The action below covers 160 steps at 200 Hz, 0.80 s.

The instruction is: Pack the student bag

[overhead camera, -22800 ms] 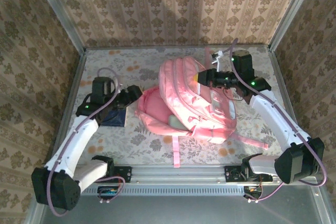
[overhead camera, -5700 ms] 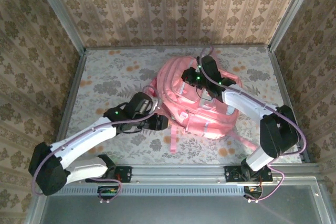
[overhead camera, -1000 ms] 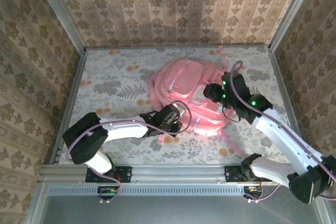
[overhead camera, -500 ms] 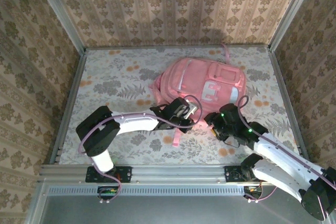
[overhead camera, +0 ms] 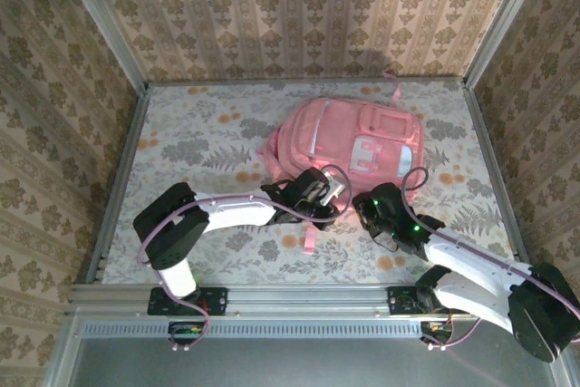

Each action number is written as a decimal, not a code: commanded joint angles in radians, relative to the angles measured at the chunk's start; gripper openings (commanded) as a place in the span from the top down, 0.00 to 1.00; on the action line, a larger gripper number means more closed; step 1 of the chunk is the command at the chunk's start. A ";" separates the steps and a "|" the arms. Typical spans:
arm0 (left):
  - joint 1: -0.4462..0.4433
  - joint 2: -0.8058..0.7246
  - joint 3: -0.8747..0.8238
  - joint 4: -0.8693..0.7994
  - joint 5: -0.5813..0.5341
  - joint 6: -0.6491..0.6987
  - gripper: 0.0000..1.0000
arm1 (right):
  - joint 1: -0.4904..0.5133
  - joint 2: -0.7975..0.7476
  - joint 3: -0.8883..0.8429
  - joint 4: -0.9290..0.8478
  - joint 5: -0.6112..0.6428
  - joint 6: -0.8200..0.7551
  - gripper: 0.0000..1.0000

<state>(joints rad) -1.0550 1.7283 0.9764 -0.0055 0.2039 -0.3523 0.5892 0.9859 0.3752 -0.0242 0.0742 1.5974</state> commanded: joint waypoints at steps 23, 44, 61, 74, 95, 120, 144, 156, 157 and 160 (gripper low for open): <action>-0.012 0.021 0.037 -0.013 0.019 0.052 1.00 | -0.006 -0.032 -0.003 0.055 0.083 -0.040 1.00; -0.004 0.027 0.034 -0.021 0.017 0.053 1.00 | -0.009 -0.056 0.001 0.036 0.082 -0.050 1.00; 0.003 0.024 0.028 -0.022 0.016 0.053 1.00 | -0.011 -0.057 -0.003 0.045 0.072 -0.043 1.00; 0.007 0.024 0.028 -0.022 0.009 0.052 1.00 | -0.011 -0.051 -0.008 0.064 0.062 -0.028 1.00; 0.009 0.035 0.034 -0.024 0.014 0.047 0.95 | -0.008 -0.029 -0.006 0.094 0.030 -0.013 1.00; 0.010 0.053 0.048 -0.023 0.017 0.042 0.89 | 0.004 -0.025 0.000 0.107 0.026 0.005 1.00; 0.010 0.060 0.050 -0.022 0.008 0.039 0.83 | 0.007 -0.028 0.004 0.109 0.024 0.013 1.00; 0.010 0.058 0.050 -0.023 0.000 0.040 0.82 | 0.008 -0.028 0.006 0.109 0.022 0.014 1.00; 0.010 0.058 0.050 -0.022 0.000 0.040 0.82 | 0.008 -0.028 0.006 0.109 0.022 0.015 1.00; 0.011 0.056 0.049 -0.023 -0.001 0.040 0.81 | 0.009 -0.028 0.007 0.110 0.022 0.016 1.00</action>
<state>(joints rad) -1.0523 1.7721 1.0058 -0.0132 0.2108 -0.3275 0.5900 0.9661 0.3702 0.0010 0.0975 1.5902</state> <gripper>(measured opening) 0.176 0.080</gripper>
